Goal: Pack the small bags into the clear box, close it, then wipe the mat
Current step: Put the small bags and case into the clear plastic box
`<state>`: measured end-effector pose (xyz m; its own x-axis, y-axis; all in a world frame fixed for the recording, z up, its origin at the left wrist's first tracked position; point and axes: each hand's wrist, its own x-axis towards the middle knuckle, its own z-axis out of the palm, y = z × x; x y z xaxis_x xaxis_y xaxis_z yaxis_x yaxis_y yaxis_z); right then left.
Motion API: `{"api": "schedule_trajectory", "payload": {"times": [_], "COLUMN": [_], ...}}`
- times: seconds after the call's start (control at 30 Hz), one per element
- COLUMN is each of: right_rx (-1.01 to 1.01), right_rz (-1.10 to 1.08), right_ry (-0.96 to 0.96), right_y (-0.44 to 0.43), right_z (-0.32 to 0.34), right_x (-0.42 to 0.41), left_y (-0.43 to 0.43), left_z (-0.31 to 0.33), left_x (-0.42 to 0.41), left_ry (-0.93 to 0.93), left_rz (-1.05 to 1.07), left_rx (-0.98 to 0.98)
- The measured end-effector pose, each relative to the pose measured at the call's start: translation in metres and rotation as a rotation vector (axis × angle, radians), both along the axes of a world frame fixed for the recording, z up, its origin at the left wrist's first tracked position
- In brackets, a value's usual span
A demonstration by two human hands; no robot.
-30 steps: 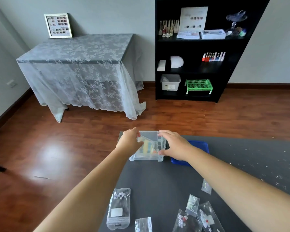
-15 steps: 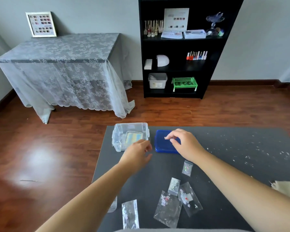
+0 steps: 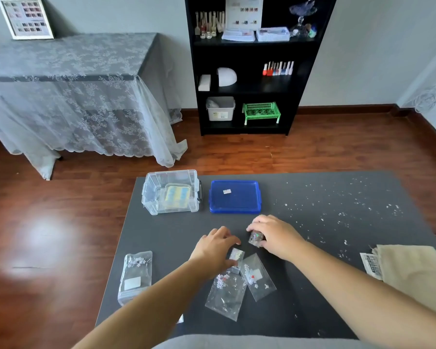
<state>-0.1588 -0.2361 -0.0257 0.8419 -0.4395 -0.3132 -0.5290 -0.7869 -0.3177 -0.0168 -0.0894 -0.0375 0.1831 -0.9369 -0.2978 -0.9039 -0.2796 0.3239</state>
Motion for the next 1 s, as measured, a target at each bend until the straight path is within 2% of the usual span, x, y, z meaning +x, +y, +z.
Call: {"api": "schedule_trajectory", "payload": {"times": [0.1, 0.23, 0.6, 0.83, 1.0], "right_rx": [0.004, 0.032, 0.32, 0.444, 0.39], "right_rz": [-0.02, -0.065, -0.276, -0.262, -0.177], "right_ry": [0.03, 0.033, -0.049, -0.255, -0.384], "right_y": [-0.005, -0.006, -0.011, -0.016, 0.005], "right_z": [0.0, 0.002, 0.015, 0.065, 0.087], "right_x": [0.002, 0.004, 0.006, 0.072, 0.147], "left_y": [0.001, 0.0, 0.017, 0.037, 0.063], "left_z": [-0.003, -0.004, 0.015, 0.047, 0.055], "left_x": [-0.006, -0.008, 0.014, 0.065, 0.082], "left_ry": [-0.043, -0.01, 0.415, 0.545, 0.537], "left_rz": [-0.004, 0.047, 0.477, 0.738, 0.861], "left_rx": [-0.005, -0.024, -0.185, -0.379, -0.469]}}
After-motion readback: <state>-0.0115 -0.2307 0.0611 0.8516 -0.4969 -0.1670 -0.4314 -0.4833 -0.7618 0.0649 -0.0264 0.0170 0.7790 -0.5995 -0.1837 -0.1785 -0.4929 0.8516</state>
